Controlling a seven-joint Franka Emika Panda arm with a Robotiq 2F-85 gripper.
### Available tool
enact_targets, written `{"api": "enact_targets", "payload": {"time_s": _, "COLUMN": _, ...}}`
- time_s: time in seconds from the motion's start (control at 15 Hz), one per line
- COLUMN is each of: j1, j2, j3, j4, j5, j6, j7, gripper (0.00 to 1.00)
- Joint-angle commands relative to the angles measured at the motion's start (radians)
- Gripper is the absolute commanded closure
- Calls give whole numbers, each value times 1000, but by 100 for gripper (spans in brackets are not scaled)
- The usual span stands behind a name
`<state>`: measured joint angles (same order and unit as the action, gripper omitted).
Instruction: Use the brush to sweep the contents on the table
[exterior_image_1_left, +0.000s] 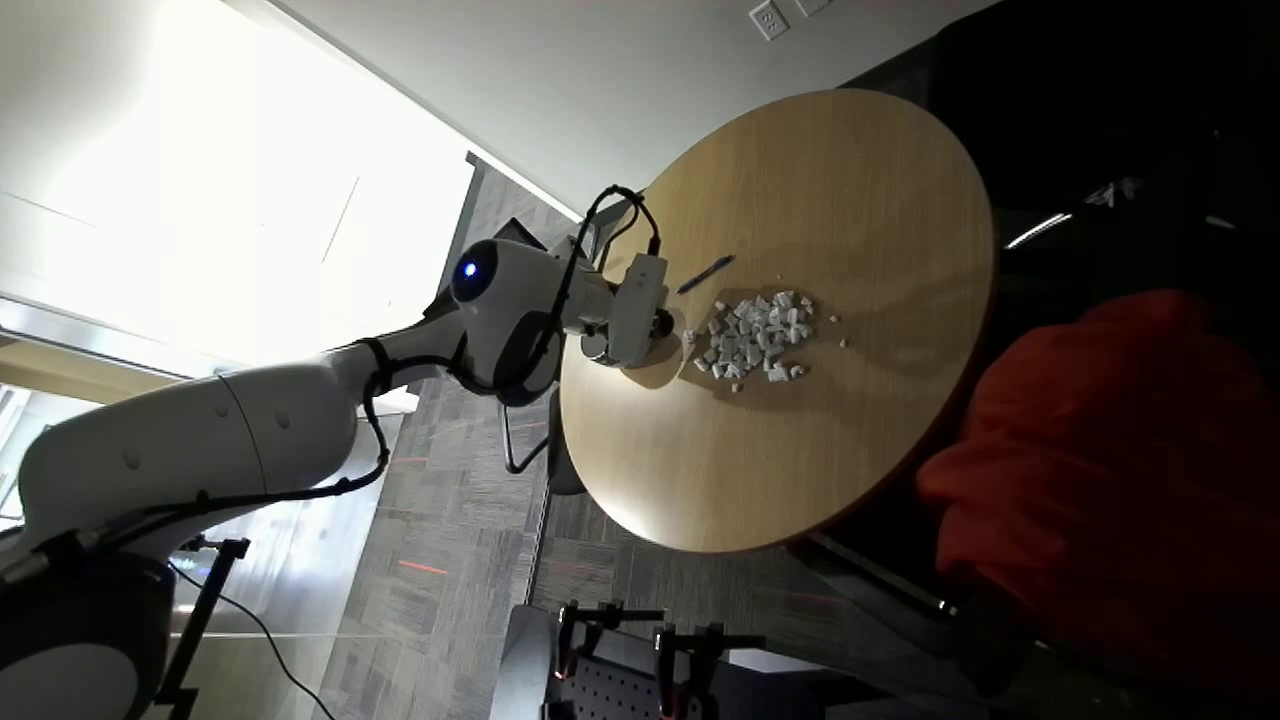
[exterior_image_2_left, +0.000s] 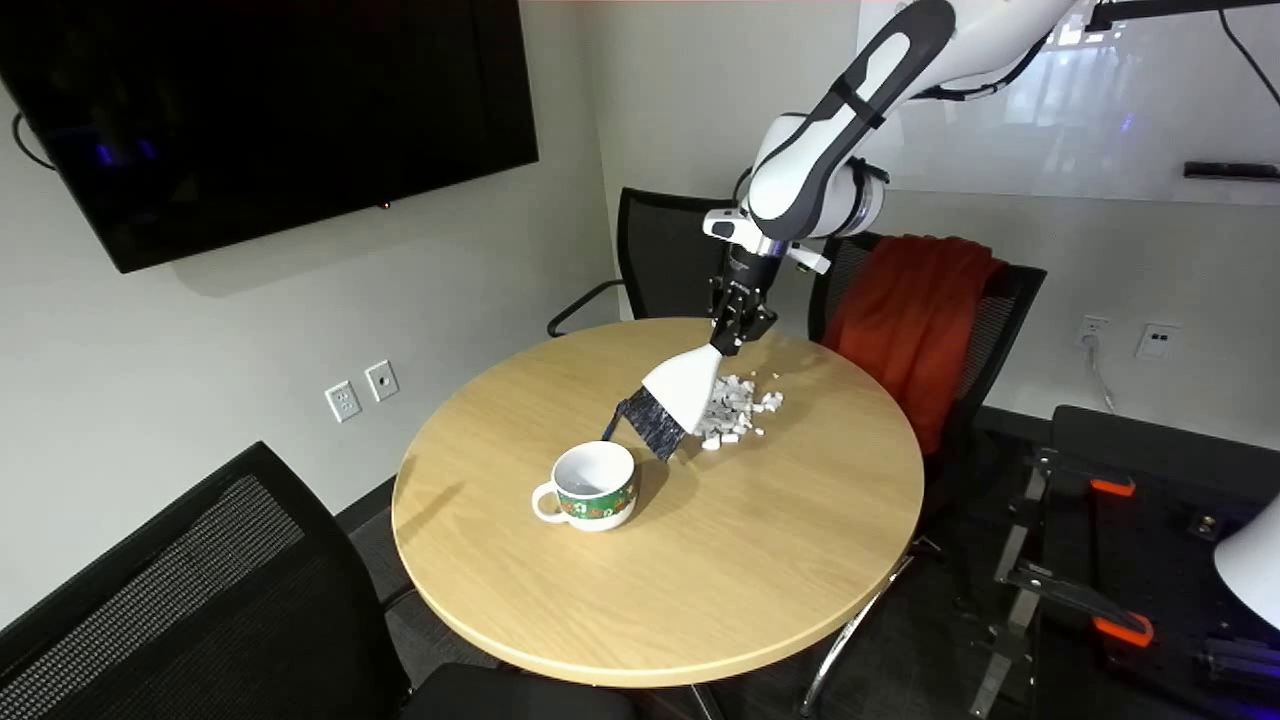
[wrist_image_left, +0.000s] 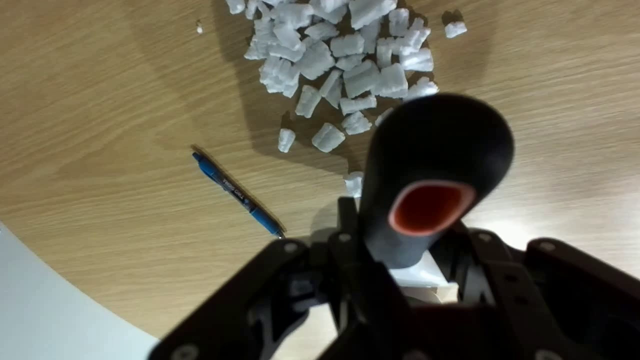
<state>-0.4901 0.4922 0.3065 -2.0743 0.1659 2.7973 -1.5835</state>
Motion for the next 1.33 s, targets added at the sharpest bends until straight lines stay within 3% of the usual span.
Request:
{"api": "enact_targets", "payload": {"time_s": 0.0, "j1": 64, "j2": 30, "j3": -63, "j4": 85, "j5": -12, "j6": -50, "j7": -5, "gripper": 88}}
{"api": "enact_targets", "payload": {"time_s": 0.53, "j1": 143, "j2": 106, "j3": -138, "j4": 175, "j5": -39, "j6": -85, "j7": 20, "gripper": 88}}
{"api": "enact_targets", "payload": {"time_s": 1.27, "j1": 156, "j2": 113, "j3": -192, "j4": 179, "j5": -92, "j6": -92, "j7": 35, "gripper": 88}}
